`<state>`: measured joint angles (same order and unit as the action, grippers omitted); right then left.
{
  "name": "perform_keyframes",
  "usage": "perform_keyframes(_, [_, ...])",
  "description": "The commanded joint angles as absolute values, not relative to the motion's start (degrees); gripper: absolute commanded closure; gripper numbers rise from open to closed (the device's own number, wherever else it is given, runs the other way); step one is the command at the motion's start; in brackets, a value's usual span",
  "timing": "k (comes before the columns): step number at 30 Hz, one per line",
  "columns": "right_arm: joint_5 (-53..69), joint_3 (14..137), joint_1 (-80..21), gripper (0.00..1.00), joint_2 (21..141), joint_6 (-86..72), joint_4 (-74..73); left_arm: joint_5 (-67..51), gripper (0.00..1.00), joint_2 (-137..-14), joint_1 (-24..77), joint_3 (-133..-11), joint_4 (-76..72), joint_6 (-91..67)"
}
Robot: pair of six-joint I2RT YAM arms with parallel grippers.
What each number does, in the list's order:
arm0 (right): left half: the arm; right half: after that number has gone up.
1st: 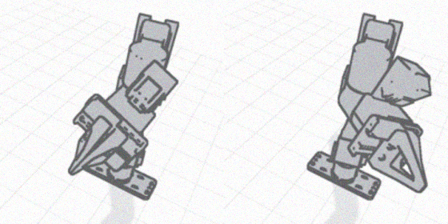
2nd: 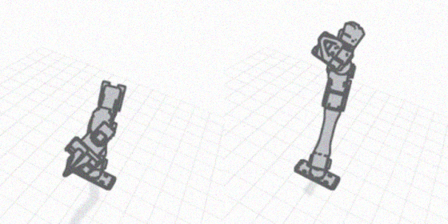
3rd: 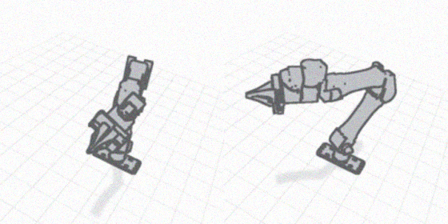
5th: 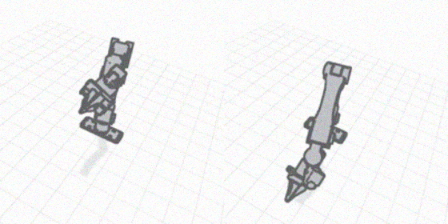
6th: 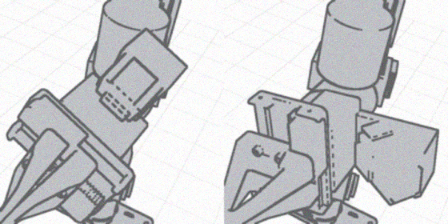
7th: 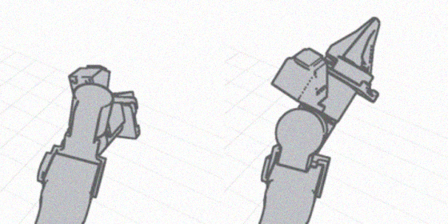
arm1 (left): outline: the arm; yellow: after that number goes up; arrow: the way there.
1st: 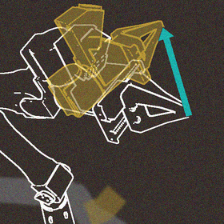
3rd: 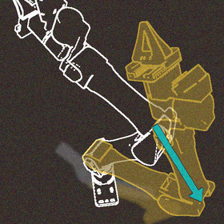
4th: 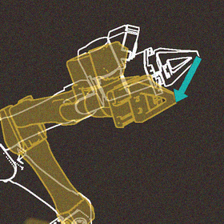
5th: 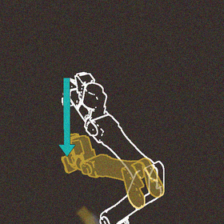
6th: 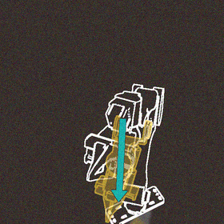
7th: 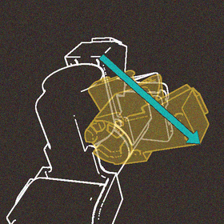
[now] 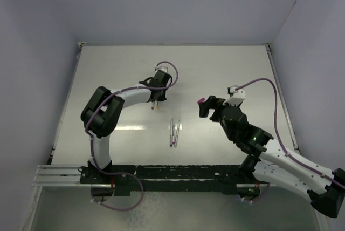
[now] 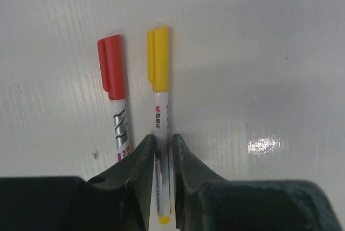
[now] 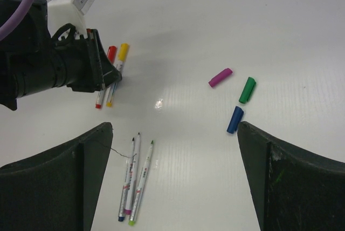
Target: Insert the pens into the pen caps
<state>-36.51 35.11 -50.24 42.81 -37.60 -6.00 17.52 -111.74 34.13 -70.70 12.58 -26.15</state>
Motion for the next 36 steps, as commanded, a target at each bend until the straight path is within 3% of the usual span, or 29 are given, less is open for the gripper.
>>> perform_keyframes(1, [-37.5,34.63,-50.36,0.0,42.71,-38.22,-4.48,16.88,0.77,-110.41,33.75,-73.04,14.12,-27.1])
perform_keyframes(17, [-41.32,32.65,-50.36,0.0,42.64,-40.16,-2.57,14.74,0.68,-93.74,34.41,-70.14,15.47,-26.81])
perform_keyframes(26, [-47.11,31.06,-49.9,0.0,42.23,-37.15,0.53,14.94,0.7,-83.97,42.43,-60.72,17.63,-28.8])
perform_keyframes(36, [-40.24,31.37,-37.02,0.0,45.12,-36.22,0.44,15.34,0.7,-81.58,52.54,-54.26,22.68,-35.58])
